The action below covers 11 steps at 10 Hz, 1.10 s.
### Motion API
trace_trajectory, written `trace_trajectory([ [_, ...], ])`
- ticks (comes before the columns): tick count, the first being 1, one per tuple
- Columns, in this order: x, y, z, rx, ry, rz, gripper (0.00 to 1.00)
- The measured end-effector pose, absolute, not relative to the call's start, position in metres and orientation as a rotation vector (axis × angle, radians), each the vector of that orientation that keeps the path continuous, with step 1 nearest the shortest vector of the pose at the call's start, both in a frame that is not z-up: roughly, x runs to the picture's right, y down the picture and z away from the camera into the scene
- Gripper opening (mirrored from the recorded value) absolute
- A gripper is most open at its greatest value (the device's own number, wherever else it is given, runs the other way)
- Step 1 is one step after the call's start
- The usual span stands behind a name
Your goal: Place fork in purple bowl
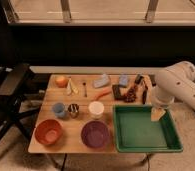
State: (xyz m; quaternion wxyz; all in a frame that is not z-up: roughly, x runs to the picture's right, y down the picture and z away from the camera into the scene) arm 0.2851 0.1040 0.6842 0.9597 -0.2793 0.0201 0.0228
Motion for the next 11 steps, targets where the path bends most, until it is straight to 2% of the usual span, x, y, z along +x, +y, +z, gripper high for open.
trace_trajectory([
  [6, 0.273, 0.105, 0.683, -0.593, -0.001, 0.035, 0.65],
  [8, 0.239, 0.099, 0.689, -0.608, -0.039, 0.038, 0.65],
  [11, 0.170, 0.068, 0.710, -0.604, -0.100, 0.153, 0.65],
])
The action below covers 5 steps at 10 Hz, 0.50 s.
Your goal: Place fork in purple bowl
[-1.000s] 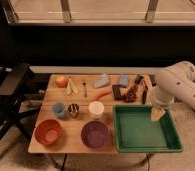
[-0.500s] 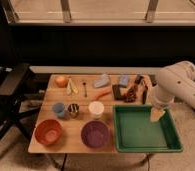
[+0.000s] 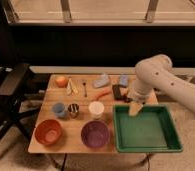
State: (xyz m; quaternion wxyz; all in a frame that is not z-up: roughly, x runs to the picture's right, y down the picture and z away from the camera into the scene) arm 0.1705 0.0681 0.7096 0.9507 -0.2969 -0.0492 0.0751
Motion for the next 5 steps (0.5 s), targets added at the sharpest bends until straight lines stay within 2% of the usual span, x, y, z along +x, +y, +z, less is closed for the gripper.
trace_trajectory([
  [3, 0.141, 0.026, 0.719, -0.541, -0.151, 0.373, 0.65],
  [5, 0.138, 0.023, 0.720, -0.541, -0.156, 0.390, 0.65],
])
